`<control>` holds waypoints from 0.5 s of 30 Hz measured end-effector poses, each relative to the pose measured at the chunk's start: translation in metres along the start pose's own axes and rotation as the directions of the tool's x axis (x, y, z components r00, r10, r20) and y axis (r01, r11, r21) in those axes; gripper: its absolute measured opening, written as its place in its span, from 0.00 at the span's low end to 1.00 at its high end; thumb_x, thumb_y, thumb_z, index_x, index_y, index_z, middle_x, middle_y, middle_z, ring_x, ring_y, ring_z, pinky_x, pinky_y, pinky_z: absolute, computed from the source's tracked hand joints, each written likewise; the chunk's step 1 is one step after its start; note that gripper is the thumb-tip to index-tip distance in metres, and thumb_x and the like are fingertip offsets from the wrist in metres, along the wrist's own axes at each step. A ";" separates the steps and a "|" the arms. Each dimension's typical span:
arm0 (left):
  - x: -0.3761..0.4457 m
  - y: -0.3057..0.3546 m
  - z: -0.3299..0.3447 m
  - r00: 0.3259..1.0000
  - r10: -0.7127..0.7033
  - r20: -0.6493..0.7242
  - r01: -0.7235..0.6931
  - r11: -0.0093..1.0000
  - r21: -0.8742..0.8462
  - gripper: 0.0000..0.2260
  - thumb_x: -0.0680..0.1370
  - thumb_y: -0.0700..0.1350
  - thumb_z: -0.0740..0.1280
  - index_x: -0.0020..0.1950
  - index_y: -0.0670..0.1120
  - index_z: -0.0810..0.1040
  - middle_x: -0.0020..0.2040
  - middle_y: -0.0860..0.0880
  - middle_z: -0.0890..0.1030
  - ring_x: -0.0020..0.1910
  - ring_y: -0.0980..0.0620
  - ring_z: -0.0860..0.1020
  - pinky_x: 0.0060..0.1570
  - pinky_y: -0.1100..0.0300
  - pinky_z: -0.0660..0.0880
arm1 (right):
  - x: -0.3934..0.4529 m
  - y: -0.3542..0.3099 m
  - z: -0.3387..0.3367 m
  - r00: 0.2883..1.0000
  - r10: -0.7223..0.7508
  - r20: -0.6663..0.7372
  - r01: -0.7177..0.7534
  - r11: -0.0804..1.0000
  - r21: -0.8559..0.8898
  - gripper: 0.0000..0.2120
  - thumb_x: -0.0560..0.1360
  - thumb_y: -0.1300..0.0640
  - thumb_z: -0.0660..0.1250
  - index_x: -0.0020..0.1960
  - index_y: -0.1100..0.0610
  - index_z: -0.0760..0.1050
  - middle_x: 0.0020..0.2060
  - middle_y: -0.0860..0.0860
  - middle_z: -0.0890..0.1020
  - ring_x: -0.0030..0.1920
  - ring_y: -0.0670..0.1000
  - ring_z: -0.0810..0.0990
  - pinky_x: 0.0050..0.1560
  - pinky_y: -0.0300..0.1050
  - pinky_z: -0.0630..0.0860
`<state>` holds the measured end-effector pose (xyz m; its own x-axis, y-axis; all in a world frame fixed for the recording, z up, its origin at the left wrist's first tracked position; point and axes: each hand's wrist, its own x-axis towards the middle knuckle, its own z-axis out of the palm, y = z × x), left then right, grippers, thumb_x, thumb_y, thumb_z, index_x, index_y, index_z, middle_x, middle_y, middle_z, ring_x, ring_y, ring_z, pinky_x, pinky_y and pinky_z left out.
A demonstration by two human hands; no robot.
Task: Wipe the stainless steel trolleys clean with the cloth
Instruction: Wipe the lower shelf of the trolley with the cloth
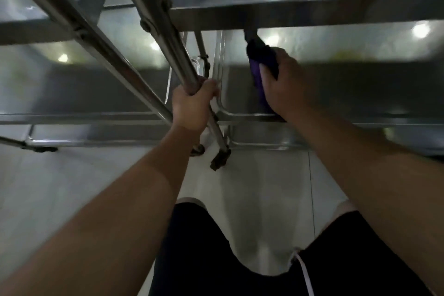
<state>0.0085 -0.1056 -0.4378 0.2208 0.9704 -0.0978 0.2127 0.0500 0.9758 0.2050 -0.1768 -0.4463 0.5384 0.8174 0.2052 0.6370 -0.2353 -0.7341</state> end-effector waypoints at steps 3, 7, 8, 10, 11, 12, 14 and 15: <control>0.003 -0.015 0.011 0.998 0.046 -0.047 -0.051 0.992 -0.113 0.17 0.69 0.51 0.70 0.30 0.38 0.75 0.28 0.46 0.74 0.30 0.52 0.73 0.33 0.64 0.72 | 0.001 -0.005 0.036 0.981 -0.152 0.117 0.153 0.988 0.003 0.18 0.82 0.50 0.61 0.69 0.54 0.76 0.54 0.54 0.82 0.52 0.54 0.79 0.53 0.50 0.77; 0.011 -0.027 0.021 0.983 0.038 -0.181 -0.069 0.983 -0.171 0.16 0.69 0.49 0.69 0.31 0.36 0.74 0.25 0.48 0.70 0.26 0.51 0.69 0.29 0.62 0.68 | -0.003 -0.005 0.076 0.773 -0.226 0.593 0.345 0.934 -0.094 0.21 0.86 0.54 0.53 0.76 0.52 0.72 0.78 0.55 0.70 0.77 0.59 0.67 0.75 0.57 0.65; 0.012 -0.027 0.022 0.979 0.043 -0.199 -0.078 0.982 -0.169 0.19 0.68 0.49 0.68 0.33 0.33 0.73 0.25 0.48 0.70 0.26 0.51 0.69 0.28 0.63 0.68 | 0.001 -0.005 0.083 0.707 -0.181 0.684 0.413 0.890 -0.192 0.21 0.87 0.54 0.51 0.78 0.52 0.68 0.82 0.53 0.62 0.81 0.61 0.59 0.78 0.59 0.60; 0.011 -0.028 0.024 0.972 0.061 -0.227 -0.099 0.982 -0.163 0.23 0.67 0.51 0.68 0.36 0.29 0.72 0.26 0.46 0.71 0.27 0.51 0.70 0.27 0.63 0.68 | 0.007 -0.005 0.090 0.657 -0.125 0.743 0.468 0.841 -0.272 0.24 0.87 0.56 0.49 0.83 0.51 0.58 0.84 0.48 0.54 0.83 0.60 0.51 0.80 0.61 0.53; 0.009 -0.027 0.024 0.968 0.068 -0.240 -0.108 0.981 -0.161 0.24 0.66 0.52 0.68 0.37 0.29 0.72 0.27 0.46 0.71 0.27 0.50 0.70 0.27 0.63 0.68 | 0.006 -0.006 0.091 0.670 -0.103 0.735 0.446 0.847 -0.288 0.25 0.87 0.55 0.48 0.84 0.50 0.54 0.84 0.46 0.53 0.84 0.59 0.49 0.80 0.61 0.52; 0.008 -0.026 0.024 0.965 0.076 -0.250 -0.118 0.980 -0.160 0.24 0.66 0.52 0.67 0.37 0.29 0.72 0.27 0.45 0.71 0.27 0.50 0.70 0.27 0.62 0.68 | 0.003 -0.006 0.092 0.689 -0.091 0.719 0.424 0.855 -0.298 0.26 0.87 0.52 0.46 0.84 0.48 0.53 0.84 0.45 0.53 0.84 0.58 0.49 0.80 0.60 0.50; 0.007 -0.025 0.026 0.963 0.096 -0.252 -0.135 0.980 -0.146 0.24 0.67 0.52 0.67 0.36 0.29 0.72 0.27 0.44 0.71 0.27 0.50 0.70 0.28 0.61 0.68 | -0.010 0.000 0.091 0.748 -0.065 0.661 0.367 0.870 -0.330 0.26 0.86 0.46 0.43 0.84 0.44 0.54 0.84 0.44 0.53 0.84 0.56 0.48 0.81 0.58 0.48; 0.007 -0.025 0.026 0.961 0.101 -0.256 -0.138 0.982 -0.129 0.24 0.67 0.53 0.67 0.36 0.29 0.72 0.27 0.43 0.71 0.27 0.50 0.70 0.28 0.60 0.68 | -0.018 0.005 0.089 0.788 -0.048 0.613 0.335 0.870 -0.362 0.26 0.86 0.43 0.42 0.83 0.43 0.55 0.84 0.43 0.53 0.84 0.54 0.49 0.81 0.56 0.47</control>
<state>0.0298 -0.1058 -0.4680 -0.0103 0.9985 0.0546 0.0554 -0.0539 0.9970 0.1496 -0.1456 -0.5112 0.0552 0.9782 -0.2001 0.9343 -0.1213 -0.3352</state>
